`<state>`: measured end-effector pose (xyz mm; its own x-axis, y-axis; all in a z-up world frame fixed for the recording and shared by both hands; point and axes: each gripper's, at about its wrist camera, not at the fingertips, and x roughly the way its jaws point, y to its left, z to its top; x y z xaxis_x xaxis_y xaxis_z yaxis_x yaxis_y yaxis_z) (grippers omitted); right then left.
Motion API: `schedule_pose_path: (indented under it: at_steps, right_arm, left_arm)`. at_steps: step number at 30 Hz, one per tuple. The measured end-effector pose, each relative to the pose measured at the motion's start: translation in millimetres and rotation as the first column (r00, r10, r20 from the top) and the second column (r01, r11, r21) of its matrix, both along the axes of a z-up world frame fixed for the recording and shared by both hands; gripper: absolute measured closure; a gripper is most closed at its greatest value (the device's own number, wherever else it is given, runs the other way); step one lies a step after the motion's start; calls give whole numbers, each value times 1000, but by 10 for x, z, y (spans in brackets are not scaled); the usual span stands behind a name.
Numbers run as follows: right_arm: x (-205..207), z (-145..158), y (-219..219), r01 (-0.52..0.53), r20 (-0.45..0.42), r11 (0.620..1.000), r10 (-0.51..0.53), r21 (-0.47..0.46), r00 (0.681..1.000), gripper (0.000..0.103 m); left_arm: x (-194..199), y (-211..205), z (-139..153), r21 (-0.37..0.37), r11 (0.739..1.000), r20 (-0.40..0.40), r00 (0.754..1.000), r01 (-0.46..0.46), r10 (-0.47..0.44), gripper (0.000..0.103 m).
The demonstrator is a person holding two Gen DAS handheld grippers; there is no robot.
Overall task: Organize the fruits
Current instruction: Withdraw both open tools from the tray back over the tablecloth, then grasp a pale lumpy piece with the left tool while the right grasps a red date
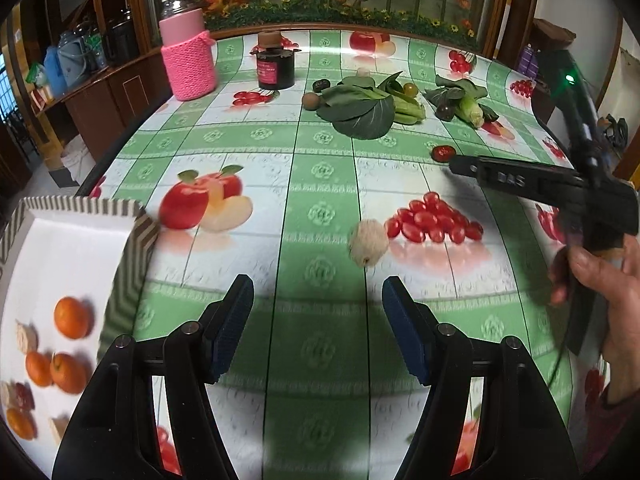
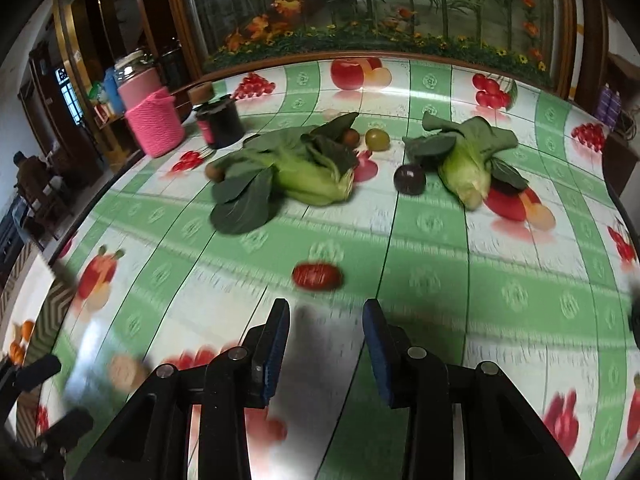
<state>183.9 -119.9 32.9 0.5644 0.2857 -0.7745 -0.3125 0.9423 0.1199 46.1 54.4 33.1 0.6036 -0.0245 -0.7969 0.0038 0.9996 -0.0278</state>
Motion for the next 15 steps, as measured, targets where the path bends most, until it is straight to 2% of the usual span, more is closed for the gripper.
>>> schedule_pose_path:
  at_steps: [7,11,15]
  right_arm:
    - [192,-75,55,-17,16,1000,16,19,1000,66]
    - [94,-68,77,-34,19,999,35,-41,999,74]
    - [-41,-59,-30,-39,8,999,39,1,999,80]
  left_arm:
    - [215,-52,-72,0,1000,-17,1000,-3,3,36]
    - [283,-93,-129,-2,1000,-35,999,2,-2,36]
    - [317,-151,-134,-2,1000,-28,999,19,-19,36]
